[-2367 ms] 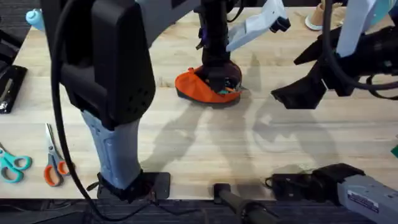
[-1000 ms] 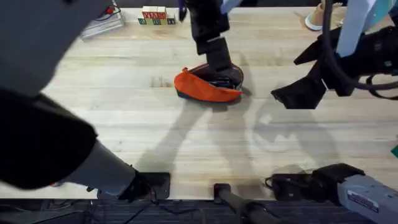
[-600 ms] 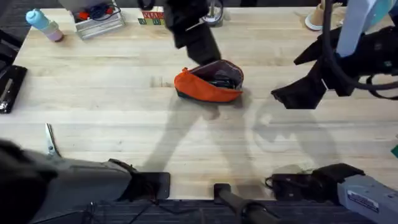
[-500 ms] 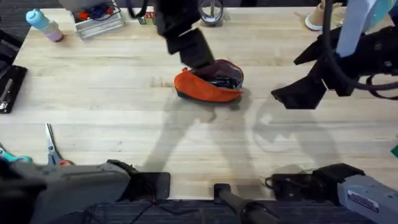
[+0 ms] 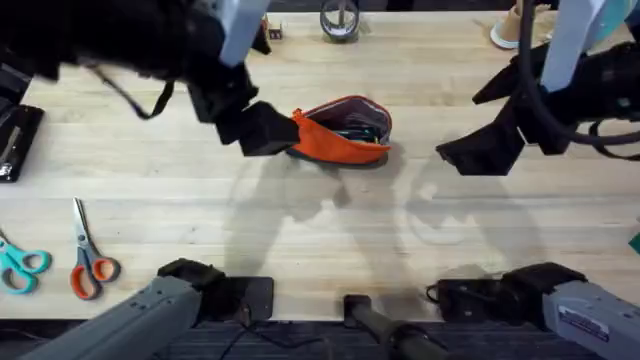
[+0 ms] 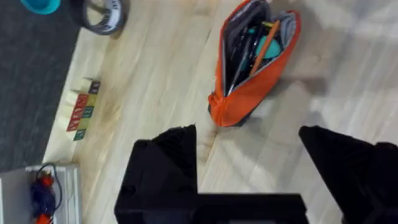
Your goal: Unzip the bag, pick up the pens from the table one at a time and place them inside, then zip the bag closed.
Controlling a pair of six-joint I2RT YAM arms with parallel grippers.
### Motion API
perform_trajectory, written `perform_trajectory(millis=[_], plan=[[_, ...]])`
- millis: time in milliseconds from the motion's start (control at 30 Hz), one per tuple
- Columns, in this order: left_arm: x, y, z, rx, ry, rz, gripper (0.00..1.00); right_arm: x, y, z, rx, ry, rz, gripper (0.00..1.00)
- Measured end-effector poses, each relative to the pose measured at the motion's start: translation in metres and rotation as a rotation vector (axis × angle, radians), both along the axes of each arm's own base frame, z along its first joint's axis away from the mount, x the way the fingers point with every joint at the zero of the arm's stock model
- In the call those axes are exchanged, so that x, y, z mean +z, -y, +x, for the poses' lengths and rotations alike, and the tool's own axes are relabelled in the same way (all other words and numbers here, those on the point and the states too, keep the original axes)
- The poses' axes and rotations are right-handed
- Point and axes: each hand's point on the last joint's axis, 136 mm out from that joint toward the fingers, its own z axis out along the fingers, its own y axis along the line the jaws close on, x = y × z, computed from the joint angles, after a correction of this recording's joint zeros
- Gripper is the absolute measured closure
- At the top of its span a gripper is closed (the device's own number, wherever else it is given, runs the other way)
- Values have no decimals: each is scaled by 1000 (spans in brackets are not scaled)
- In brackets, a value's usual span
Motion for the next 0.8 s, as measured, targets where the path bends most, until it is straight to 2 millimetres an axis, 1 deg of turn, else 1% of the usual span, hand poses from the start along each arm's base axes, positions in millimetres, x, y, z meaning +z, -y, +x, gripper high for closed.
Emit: perform_trajectory(millis=[100, 233, 467, 667, 800], plan=[[-2, -9, -3, 27, 41, -16, 8, 0, 0, 0, 0, 0, 0, 5], [-9, -16, -10, 49, 54, -49, 8, 0, 0, 0, 0, 0, 0, 6], [-14, -18, -18, 53, 46, -117, 8, 0, 0, 0, 0, 0, 0, 6], [-13, -19, -18, 49, 38, -161, 10, 0, 0, 0, 0, 0, 0, 5], [-10, -23, -17, 43, 48, -187, 10, 0, 0, 0, 0, 0, 0, 5]])
